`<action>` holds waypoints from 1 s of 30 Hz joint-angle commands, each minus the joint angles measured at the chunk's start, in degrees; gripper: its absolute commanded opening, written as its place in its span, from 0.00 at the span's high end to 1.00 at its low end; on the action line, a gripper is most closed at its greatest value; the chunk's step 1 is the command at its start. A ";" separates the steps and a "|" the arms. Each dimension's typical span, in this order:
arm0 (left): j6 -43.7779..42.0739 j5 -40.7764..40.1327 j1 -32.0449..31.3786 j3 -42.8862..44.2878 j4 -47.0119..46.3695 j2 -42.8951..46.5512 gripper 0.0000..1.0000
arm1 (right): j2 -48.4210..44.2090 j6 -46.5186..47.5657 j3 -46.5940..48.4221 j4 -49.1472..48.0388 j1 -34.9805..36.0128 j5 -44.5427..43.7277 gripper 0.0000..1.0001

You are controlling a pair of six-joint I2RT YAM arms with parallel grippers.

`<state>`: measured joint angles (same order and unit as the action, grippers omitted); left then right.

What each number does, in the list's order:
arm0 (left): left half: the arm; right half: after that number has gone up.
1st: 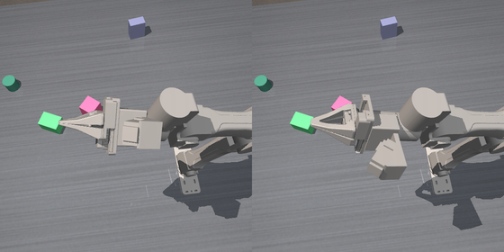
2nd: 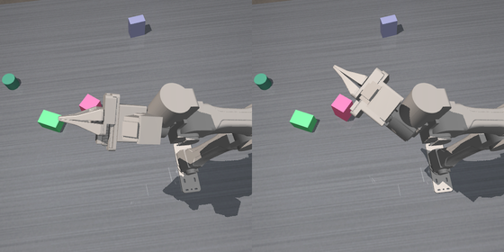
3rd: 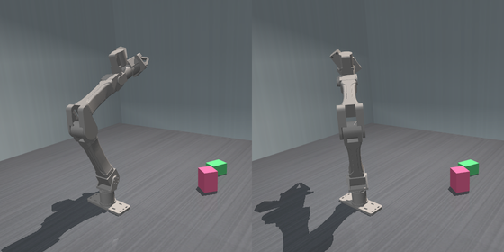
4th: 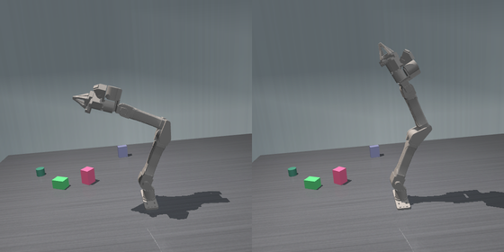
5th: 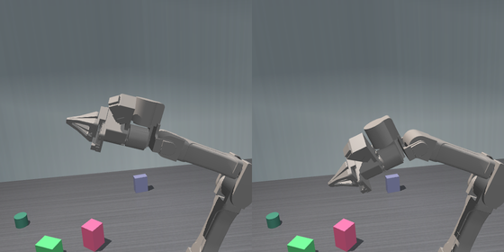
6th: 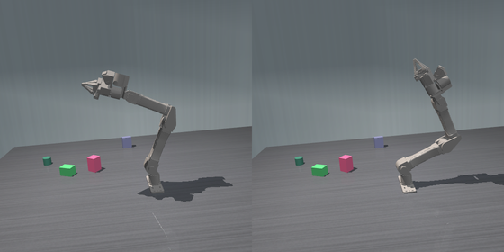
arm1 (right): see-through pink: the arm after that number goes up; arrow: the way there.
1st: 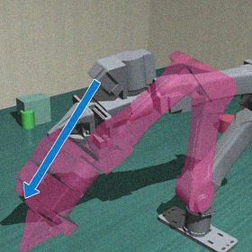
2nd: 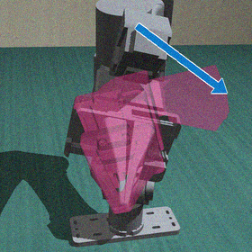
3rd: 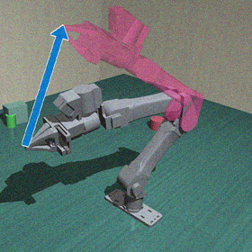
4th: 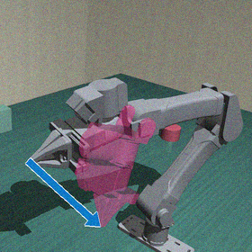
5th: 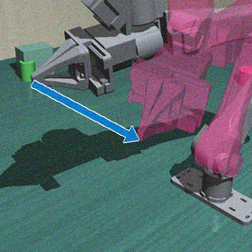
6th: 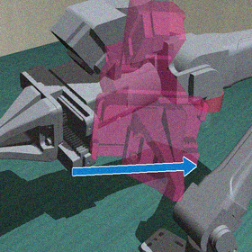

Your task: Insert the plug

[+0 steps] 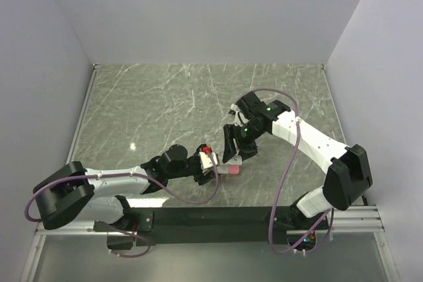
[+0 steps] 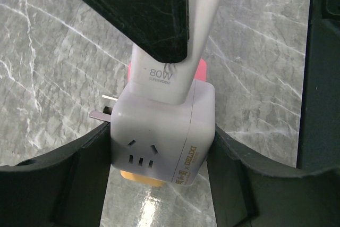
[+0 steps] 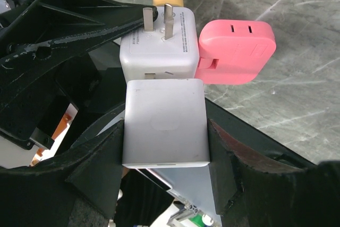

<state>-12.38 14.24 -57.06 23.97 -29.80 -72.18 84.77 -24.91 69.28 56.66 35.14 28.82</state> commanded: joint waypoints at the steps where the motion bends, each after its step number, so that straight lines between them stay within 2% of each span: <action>1: 2.18 6.41 -0.43 3.46 -25.92 2.92 0.99 | 1.27 -0.85 -2.30 -7.62 0.64 -7.55 1.00; 10: 4.03 6.85 0.19 2.14 -29.60 3.63 0.99 | 0.39 -1.90 -6.26 -11.40 0.73 -6.85 1.00; 30: 6.84 6.59 1.95 1.43 -34.27 2.13 0.99 | 3.30 -3.31 -8.36 -15.35 3.18 -8.07 1.00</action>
<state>-8.27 14.79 -55.07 20.84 -33.56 -73.80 85.62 -28.51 64.07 46.76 36.38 28.51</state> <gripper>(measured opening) 0.678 0.637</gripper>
